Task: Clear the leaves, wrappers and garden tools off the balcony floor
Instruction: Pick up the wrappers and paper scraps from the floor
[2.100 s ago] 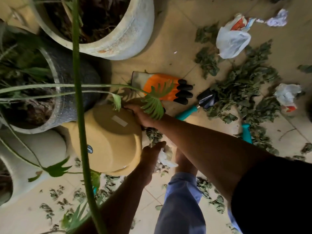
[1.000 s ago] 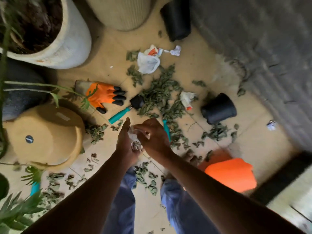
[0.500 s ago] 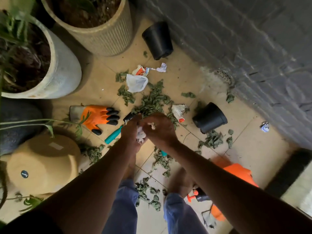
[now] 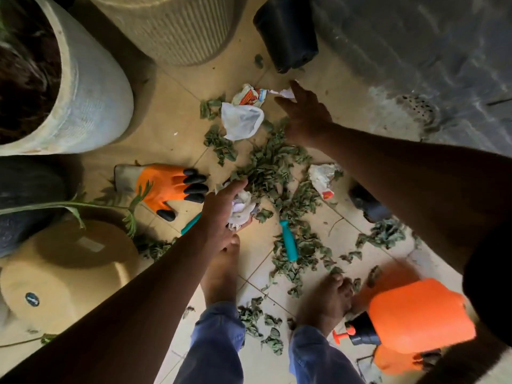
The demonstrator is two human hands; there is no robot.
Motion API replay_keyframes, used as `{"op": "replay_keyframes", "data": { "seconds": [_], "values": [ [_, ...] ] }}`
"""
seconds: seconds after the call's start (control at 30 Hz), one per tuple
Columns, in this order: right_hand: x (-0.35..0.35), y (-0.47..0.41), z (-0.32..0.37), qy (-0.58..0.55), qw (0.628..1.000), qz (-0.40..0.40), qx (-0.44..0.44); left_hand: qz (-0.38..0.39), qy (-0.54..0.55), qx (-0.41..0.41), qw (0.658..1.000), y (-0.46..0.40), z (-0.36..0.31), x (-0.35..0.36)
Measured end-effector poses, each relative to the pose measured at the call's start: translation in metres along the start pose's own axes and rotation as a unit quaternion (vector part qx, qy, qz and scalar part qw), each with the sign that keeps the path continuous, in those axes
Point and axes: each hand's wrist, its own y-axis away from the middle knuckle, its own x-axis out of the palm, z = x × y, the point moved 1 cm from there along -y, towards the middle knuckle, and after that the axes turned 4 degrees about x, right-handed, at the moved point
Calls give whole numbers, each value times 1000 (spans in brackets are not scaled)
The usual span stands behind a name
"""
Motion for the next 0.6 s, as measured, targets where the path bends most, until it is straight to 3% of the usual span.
{"op": "replay_keyframes", "data": {
  "seconds": [0.07, 0.17, 0.27, 0.4, 0.6],
  "values": [
    [6, -8, -1, -12, 1000, 7, 18, -2, 3, 2, 1000, -2, 0, -4],
    [12, 1, -5, -40, 997, -49, 39, 14, 2, 10, 1000, 1, 2, -6],
    [13, 29, -11, -144, 982, -94, 75, -2, -10, 6, 1000, 9, 6, -3],
    [5, 93, -6, -329, 924, -153, 121, -7, 32, -16, 999, 25, 12, 17],
    [6, 222, 19, -505, 852, -111, 84, 80, 99, -4, 992, 51, 33, 52]
  ]
}}
